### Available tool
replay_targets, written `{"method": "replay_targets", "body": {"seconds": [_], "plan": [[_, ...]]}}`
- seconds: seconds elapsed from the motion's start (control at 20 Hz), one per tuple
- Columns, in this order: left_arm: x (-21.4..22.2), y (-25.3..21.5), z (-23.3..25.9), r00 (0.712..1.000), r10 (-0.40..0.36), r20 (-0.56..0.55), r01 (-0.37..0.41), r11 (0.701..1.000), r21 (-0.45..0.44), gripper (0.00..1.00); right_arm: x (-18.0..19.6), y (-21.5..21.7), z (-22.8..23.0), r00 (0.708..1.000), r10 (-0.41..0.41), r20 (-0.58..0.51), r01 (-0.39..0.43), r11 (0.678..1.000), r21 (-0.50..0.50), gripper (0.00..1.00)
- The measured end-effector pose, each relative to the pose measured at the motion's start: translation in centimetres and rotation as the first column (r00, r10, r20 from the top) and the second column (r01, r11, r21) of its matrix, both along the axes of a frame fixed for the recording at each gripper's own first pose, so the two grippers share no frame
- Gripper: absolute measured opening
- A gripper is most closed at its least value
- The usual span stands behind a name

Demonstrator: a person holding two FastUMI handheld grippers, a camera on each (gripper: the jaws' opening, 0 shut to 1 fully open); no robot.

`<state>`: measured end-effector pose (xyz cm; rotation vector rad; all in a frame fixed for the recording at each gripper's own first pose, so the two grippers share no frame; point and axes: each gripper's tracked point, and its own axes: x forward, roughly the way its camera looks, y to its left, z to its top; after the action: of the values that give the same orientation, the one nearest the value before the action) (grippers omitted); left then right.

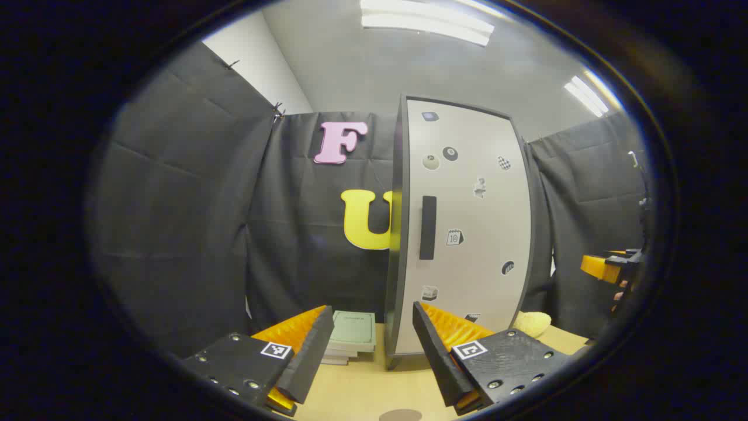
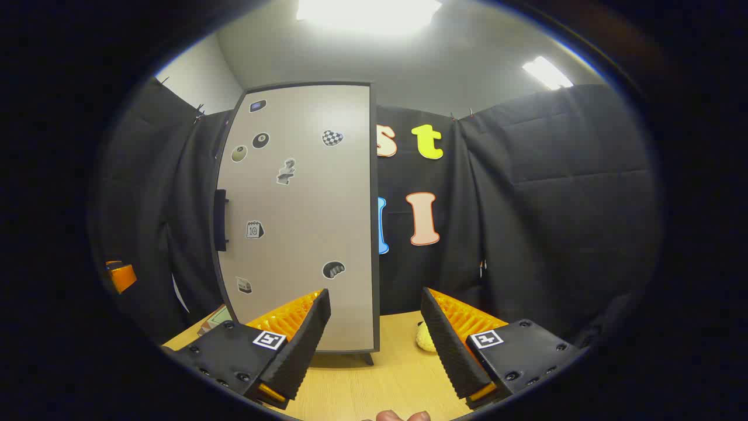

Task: Open the cabinet door with the right hand, grasp the bottle in the cabinet with the left hand and place it on the coaster, then close the cabinet door with the right hand.

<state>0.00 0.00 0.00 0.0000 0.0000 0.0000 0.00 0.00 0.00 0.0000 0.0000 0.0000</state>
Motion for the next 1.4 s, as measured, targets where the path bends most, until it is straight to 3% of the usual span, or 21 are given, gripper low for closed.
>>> {"method": "replay_targets", "body": {"seconds": [0.05, 0.25, 0.3, 0.35, 0.9, 1.35, 1.4], "plan": [[-0.1, -0.1, 0.0, 1.000, -0.006, 0.001, 0.005, 1.000, 0.005, 0.82, 0.0, 0.1, 0.2, 1.000, 0.004, 0.001, -0.004, 1.000, 0.000, 0.99], [-0.2, 0.0, -0.2, 1.000, -0.021, -0.003, 0.021, 0.999, 0.029, 0.82, -0.1, 0.8, 0.3, 1.000, 0.026, -0.006, -0.026, 1.000, 0.001, 0.98], [-0.3, 0.0, -0.2, 1.000, -0.025, -0.004, 0.025, 0.999, 0.026, 0.82, -0.1, 0.9, 0.4, 1.000, 0.029, -0.006, -0.029, 1.000, 0.001, 0.94], [-0.5, 0.1, -0.3, 1.000, -0.030, -0.006, 0.030, 0.999, 0.023, 0.82, -0.2, 1.0, 0.7, 0.999, 0.032, -0.004, -0.032, 0.999, 0.002, 0.99], [-0.8, 0.7, -1.7, 0.998, -0.040, -0.038, 0.041, 0.999, 0.029, 0.82, 0.5, 3.7, 2.9, 0.995, 0.097, 0.017, -0.096, 0.995, -0.016, 0.99], [-1.7, 2.5, -3.8, 0.997, -0.011, -0.076, 0.011, 1.000, -0.011, 0.82, 3.4, 8.9, 6.9, 0.980, 0.193, 0.047, -0.193, 0.981, 0.007, 0.98], [-1.8, 3.0, -3.9, 0.997, -0.001, -0.076, -0.001, 1.000, -0.015, 0.82, 3.8, 9.7, 7.3, 0.978, 0.204, 0.052, -0.205, 0.979, 0.010, 0.94]]}}
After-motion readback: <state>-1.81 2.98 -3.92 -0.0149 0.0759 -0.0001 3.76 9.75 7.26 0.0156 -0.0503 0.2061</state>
